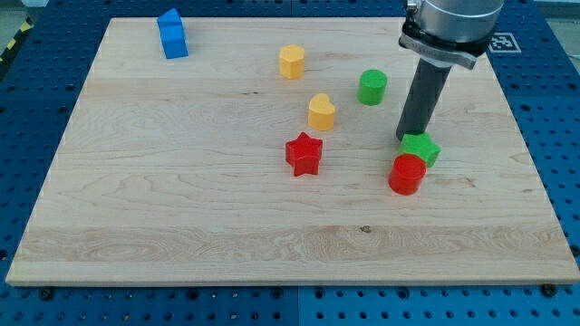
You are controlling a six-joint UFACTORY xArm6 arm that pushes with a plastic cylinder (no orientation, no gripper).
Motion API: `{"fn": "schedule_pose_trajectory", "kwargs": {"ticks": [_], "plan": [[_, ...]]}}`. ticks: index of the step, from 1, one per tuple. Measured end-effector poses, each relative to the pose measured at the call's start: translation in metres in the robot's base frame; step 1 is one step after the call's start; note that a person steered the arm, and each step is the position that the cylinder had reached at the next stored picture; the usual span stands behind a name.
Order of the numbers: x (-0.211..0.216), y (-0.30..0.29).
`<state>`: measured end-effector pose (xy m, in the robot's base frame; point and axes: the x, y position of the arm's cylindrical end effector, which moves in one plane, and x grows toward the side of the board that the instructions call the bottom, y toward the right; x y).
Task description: Move the green star a bit right
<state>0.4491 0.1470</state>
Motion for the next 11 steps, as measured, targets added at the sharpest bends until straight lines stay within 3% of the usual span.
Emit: {"fn": "schedule_pose_trajectory", "kwargs": {"ticks": [5,8,11], "plan": [[0.040,-0.043],[0.057,0.014],[0.041,0.017]]}}
